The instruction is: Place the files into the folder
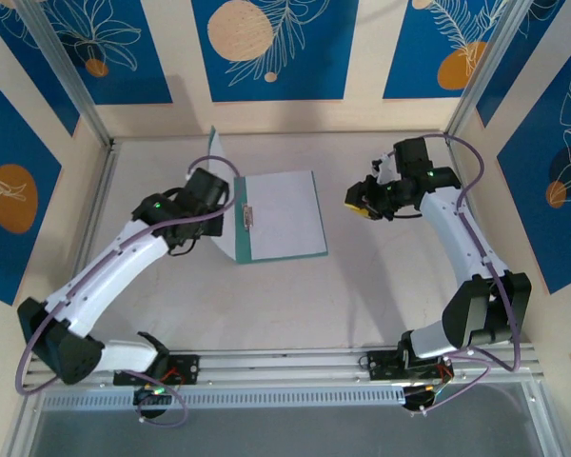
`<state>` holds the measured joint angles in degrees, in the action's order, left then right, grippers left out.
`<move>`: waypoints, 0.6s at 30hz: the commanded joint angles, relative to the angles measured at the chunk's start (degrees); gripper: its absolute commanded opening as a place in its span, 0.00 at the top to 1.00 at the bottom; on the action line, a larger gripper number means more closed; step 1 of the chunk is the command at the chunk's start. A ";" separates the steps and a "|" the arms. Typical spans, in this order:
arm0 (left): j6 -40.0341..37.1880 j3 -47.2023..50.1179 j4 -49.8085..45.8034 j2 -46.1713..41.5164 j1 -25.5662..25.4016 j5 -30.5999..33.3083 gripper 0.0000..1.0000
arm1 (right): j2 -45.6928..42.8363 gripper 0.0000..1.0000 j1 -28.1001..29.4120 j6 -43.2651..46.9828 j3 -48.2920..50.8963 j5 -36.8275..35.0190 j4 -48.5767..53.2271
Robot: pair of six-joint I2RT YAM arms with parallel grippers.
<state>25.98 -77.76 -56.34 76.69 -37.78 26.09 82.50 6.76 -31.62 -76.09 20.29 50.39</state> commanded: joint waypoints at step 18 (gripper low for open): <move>4.39 -27.70 -8.03 27.66 -18.28 3.27 1.00 | -3.70 0.67 -3.79 -0.47 4.20 6.16 -1.39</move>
<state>28.12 -103.28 -64.97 101.97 -54.48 32.80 80.66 3.20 -31.64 -72.31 23.77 49.08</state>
